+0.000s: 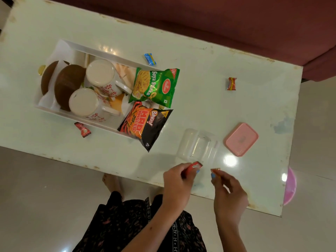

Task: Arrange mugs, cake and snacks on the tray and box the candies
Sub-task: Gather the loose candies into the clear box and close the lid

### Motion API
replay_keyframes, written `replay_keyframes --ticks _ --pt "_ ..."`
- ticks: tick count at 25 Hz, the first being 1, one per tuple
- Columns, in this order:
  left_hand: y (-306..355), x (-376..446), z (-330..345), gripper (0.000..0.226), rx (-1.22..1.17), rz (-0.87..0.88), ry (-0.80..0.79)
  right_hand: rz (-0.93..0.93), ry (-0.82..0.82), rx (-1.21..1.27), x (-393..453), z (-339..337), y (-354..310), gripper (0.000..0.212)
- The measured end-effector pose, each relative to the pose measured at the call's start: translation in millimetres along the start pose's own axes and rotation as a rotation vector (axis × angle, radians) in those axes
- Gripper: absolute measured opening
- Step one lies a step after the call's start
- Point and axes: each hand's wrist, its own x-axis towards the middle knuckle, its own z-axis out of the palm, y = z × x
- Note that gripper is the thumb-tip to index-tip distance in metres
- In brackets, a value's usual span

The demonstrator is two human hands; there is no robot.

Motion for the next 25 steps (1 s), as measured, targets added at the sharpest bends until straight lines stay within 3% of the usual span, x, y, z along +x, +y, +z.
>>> replay_keyframes --ticks 6,10,12,17,21,25 --pt "18.7 10.8 11.7 0.030 -0.103 -0.073 0.002 -0.114 -0.108 -0.050 16.2 15.9 -35.9 0.021" --pt "-7.8 -3.0 -29.5 0.017 -0.119 -0.062 0.080 -0.146 -0.109 -0.118 18.6 20.3 -39.7 0.021" --pt "-31.6 -3.8 -68.3 0.023 -0.073 -0.091 0.188 -0.168 -0.112 -0.140 18.5 19.5 -42.4 0.019" --pt "-82.6 40.3 -183.6 0.018 0.065 -0.213 0.692 -0.144 -0.160 -0.067 15.2 23.1 -47.1 0.016" --pt "-90.3 99.9 -224.4 0.033 0.259 -0.140 0.743 -0.186 -0.168 -0.034 14.4 29.1 -49.3 0.016" --pt "-84.8 131.4 -219.1 0.013 0.305 -0.155 0.737 -0.201 -0.144 -0.014 19.5 29.5 -48.7 0.018"
